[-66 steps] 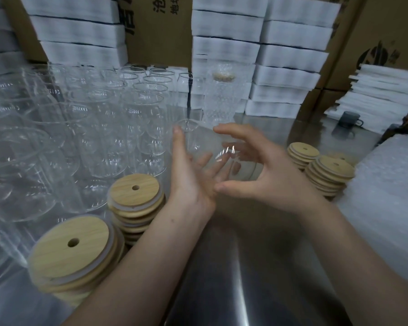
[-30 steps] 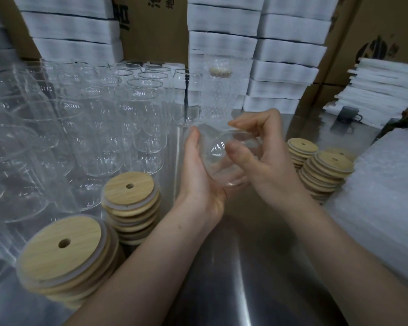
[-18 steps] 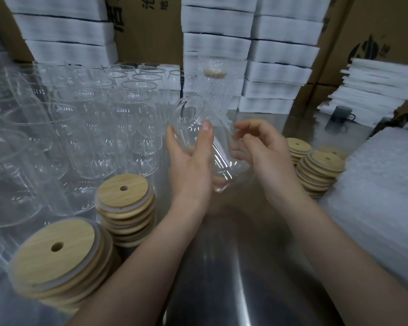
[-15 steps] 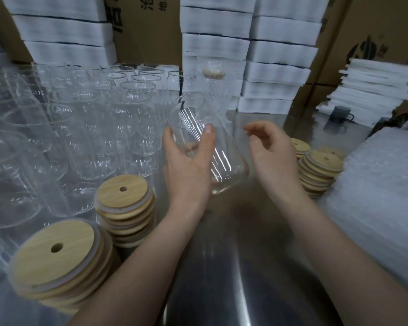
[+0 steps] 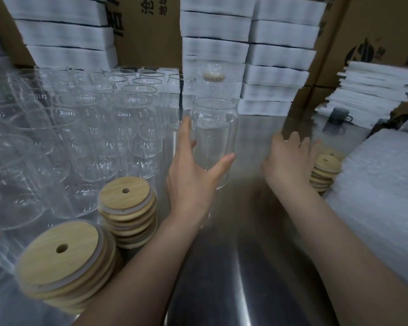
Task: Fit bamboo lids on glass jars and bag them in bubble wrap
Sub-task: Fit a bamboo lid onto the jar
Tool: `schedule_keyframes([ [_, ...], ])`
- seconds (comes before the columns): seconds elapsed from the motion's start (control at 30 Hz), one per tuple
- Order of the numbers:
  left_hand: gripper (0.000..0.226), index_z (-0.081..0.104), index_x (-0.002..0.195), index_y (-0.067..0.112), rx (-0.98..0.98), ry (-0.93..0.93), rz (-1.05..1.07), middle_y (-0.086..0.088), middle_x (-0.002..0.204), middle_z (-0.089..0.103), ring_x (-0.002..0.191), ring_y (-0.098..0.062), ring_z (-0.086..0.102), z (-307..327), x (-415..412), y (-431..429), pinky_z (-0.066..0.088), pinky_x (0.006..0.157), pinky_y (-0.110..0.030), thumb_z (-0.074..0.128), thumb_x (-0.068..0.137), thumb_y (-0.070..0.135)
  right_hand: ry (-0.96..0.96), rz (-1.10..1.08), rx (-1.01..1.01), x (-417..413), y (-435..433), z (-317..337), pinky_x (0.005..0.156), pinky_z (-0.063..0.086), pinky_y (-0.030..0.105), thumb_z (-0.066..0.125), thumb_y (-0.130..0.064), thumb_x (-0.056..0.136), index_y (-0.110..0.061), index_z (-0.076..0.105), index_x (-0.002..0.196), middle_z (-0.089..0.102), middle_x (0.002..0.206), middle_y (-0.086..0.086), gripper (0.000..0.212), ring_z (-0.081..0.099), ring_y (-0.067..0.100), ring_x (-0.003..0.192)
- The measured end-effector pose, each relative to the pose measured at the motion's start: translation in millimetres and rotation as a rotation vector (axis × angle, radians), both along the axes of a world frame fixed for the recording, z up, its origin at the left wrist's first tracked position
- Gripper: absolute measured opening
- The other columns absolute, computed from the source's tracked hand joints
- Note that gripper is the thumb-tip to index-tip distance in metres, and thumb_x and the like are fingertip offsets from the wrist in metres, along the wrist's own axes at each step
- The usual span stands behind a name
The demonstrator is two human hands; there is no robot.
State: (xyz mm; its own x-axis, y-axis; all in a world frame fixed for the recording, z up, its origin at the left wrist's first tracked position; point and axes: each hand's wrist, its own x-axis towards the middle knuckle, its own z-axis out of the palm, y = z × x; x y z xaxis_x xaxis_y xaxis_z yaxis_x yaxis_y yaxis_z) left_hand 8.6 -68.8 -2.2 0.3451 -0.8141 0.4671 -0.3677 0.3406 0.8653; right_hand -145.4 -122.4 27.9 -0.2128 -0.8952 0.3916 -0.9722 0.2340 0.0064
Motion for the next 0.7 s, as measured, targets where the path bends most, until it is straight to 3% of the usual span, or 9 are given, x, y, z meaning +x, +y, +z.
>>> schedule_keyframes([
  [0.03,0.101,0.016,0.15,0.046,0.0,0.0,-0.008,0.034,0.14,0.04,0.13,0.002,0.045,-1,0,-2,0.044,0.105,-0.04,0.08,0.072,0.052,0.011,-0.016,0.017,-1,-2,0,0.12,0.007,0.054,0.056,-0.01,0.086,-0.011,0.055,0.123,0.05,0.132,0.025,0.037,0.039,0.047,0.132],
  [0.13,0.103,0.017,0.151,0.042,0.013,0.001,-0.01,0.016,0.149,0.043,0.134,0.0,0.042,-6,2,-6,0.041,0.106,-0.033,0.082,0.072,0.046,0.028,-0.038,0.033,-3,-5,-2,0.117,0.016,0.048,0.057,-0.007,0.085,-0.012,0.061,0.111,0.057,0.121,0.019,0.028,0.049,0.042,0.121],
  [0.27,0.104,0.018,0.153,0.036,0.033,0.02,-0.023,0.009,0.152,0.042,0.136,-0.003,0.038,-8,2,-8,0.03,0.102,-0.021,0.083,0.073,0.04,0.054,-0.046,-0.01,-8,-7,-4,0.104,0.029,0.043,0.06,-0.008,0.086,-0.013,0.065,0.109,0.055,0.119,0.015,0.024,0.048,0.038,0.116],
  [0.4,0.105,0.018,0.154,0.033,0.053,0.036,-0.034,0.003,0.152,0.042,0.138,-0.008,0.039,-7,1,-9,0.032,0.105,-0.024,0.084,0.073,0.035,0.021,-0.025,-0.079,-10,-8,-3,0.097,0.031,0.042,0.058,-0.005,0.088,-0.018,0.065,0.116,0.054,0.12,0.014,0.031,0.045,0.036,0.115],
  [0.53,0.104,0.018,0.154,0.026,0.062,0.016,-0.02,-0.002,0.153,0.039,0.139,-0.011,0.037,-6,-1,-8,0.029,0.106,-0.021,0.084,0.074,0.03,-0.004,0.024,-0.157,-13,-6,-5,0.092,0.031,0.041,0.055,-0.001,0.087,-0.014,0.067,0.109,0.056,0.115,0.014,0.028,0.047,0.036,0.109],
  [0.7,0.104,0.01,0.155,0.012,0.046,-0.006,0.025,-0.009,0.159,0.025,0.147,-0.019,0.024,0,-1,-7,0.021,0.12,-0.031,0.081,0.079,0.019,-0.134,0.173,-0.371,-13,-4,-1,0.087,0.034,0.042,0.052,0.0,0.092,-0.009,0.066,0.118,0.062,0.117,0.017,0.03,0.053,0.038,0.105],
])
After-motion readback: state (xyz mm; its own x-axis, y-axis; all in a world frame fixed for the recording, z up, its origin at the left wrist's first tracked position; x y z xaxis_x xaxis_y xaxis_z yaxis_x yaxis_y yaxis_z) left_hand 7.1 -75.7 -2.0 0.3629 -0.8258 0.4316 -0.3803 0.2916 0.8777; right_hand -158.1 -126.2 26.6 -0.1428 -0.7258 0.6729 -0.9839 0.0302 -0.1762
